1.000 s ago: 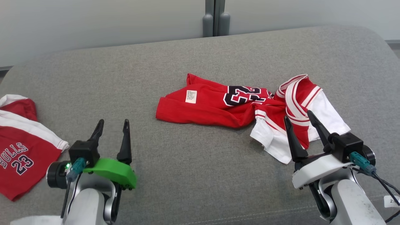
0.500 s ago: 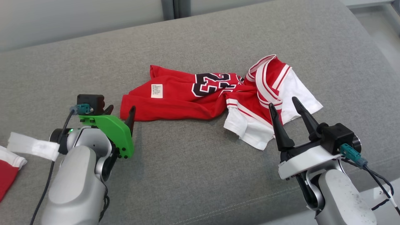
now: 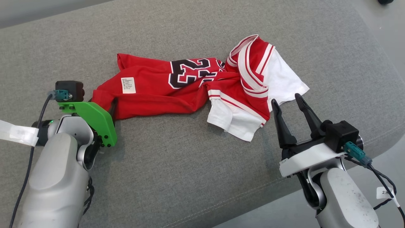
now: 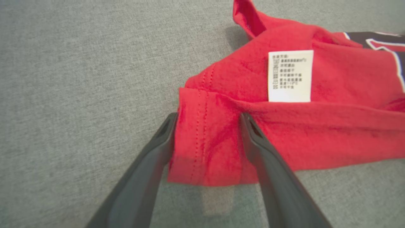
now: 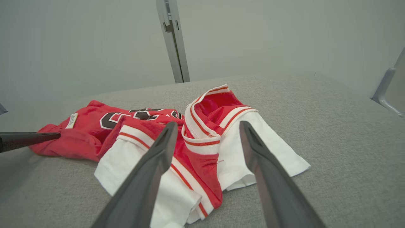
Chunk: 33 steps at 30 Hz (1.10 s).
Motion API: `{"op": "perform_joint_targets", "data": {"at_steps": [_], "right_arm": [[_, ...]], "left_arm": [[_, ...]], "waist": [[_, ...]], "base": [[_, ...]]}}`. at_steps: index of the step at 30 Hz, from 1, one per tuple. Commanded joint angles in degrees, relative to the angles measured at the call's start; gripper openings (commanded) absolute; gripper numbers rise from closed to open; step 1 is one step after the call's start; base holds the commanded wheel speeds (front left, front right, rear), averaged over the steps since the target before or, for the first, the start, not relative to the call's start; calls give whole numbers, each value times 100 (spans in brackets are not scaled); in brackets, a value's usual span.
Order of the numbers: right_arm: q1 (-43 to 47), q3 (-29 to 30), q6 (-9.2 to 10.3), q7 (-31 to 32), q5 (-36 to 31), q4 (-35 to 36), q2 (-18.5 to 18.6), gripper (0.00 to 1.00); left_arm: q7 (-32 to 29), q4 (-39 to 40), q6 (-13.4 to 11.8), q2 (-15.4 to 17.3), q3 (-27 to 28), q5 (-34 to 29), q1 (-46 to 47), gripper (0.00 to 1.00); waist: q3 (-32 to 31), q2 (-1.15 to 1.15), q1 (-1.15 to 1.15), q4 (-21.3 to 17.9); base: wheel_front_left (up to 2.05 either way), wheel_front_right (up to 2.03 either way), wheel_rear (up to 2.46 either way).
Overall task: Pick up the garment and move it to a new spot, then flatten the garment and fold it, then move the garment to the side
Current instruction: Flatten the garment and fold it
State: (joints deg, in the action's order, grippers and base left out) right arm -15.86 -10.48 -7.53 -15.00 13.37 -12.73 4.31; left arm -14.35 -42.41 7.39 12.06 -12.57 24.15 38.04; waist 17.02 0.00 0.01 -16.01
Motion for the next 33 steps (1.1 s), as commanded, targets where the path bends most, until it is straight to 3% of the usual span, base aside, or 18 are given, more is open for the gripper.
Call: {"op": "perform_joint_targets", "data": {"at_steps": [1, 3, 4, 8, 9, 11, 21, 33], "right_arm": [[-65, 10, 8, -30, 4, 14, -11, 100], [-71, 14, 8, -29, -12, 9, -17, 100], [-71, 19, 8, -30, -14, -1, -19, 100], [-57, 41, 8, -28, -22, -31, -10, 100], [-55, 52, 8, -28, -27, -37, 1, 100], [-49, 65, 8, -28, -25, -51, 14, 100], [42, 172, 8, -28, -33, -9, 60, 100], [212, 245, 8, -28, -88, -20, 221, 100]], "left_arm": [[65, 7, 9, 50, -19, 3, 76, 82], [179, 15, 10, 87, -74, -65, 93, 56], [248, 23, 6, 115, -99, -106, 106, 49], [449, 56, -31, 111, -161, -185, 97, 43], [466, 57, -29, 106, -171, -161, 79, 33], [513, 92, -23, 93, -195, -127, 47, 0], [887, 621, -20, 81, -355, 14, -325, 0], [1133, 2301, -110, -109, -421, 418, -2156, 0]], "waist": [[11, 0, -1, 0], [1, 0, -1, 26], [-5, 0, -1, 40], [-43, 0, -1, 92], [-51, 0, -1, 104], [-66, 0, -1, 127], [-166, 0, -1, 303], [-295, 0, -1, 931]], "base": [[0, 0, 0], [0, 0, 0], [0, 0, 0], [0, 0, 0], [0, 0, 0], [0, 0, 0], [0, 0, 0], [0, 0, 0]]}}
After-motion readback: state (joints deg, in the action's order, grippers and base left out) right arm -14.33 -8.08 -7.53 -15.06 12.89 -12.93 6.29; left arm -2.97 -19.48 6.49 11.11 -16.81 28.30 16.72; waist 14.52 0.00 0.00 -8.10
